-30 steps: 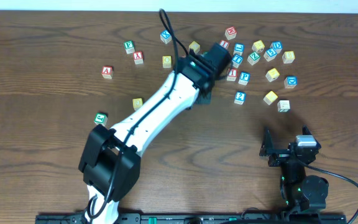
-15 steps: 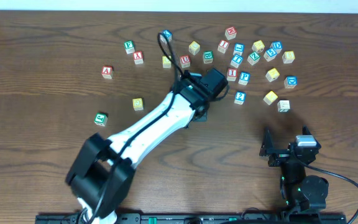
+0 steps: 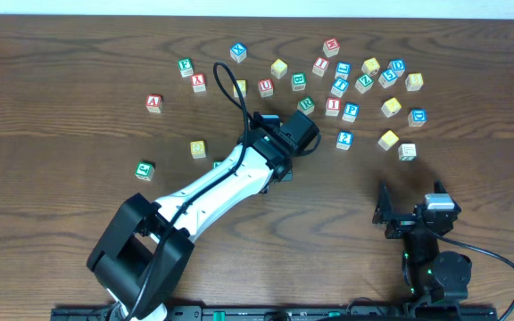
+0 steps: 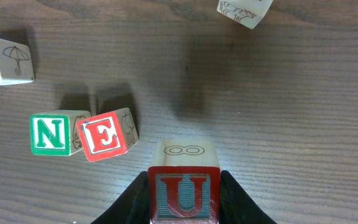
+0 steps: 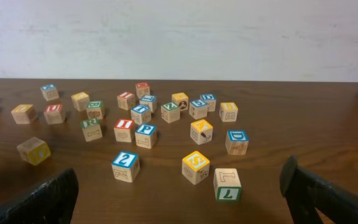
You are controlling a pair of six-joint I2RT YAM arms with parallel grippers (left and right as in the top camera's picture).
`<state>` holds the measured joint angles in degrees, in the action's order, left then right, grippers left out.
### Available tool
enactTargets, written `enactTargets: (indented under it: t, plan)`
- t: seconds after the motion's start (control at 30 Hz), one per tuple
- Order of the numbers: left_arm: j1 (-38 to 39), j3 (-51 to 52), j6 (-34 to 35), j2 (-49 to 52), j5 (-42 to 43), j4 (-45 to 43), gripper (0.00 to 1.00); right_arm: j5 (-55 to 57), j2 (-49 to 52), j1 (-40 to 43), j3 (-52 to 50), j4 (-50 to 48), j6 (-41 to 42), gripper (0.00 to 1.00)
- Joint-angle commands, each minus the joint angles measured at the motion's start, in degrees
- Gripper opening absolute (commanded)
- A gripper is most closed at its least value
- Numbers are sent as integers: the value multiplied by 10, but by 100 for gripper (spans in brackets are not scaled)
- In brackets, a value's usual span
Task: Spell out NEURIPS
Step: 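Carry the red U block toward the right of the red E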
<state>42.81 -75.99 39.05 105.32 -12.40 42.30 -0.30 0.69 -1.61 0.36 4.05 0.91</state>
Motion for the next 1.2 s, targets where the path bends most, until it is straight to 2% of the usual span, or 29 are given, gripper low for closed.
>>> enactTargets:
  t: [0.0,0.17,1.17]
  plan:
    - [0,-1,11,-4,-23,1,8,-1,-3,4,0,3,8,99]
    - [0,2,23,-4,-50,-3,8,-1,-3,4,0,3,8,99]
    - [-16,45,48,4,-48,-55,7,-1,-3,4,0,3,8,99]
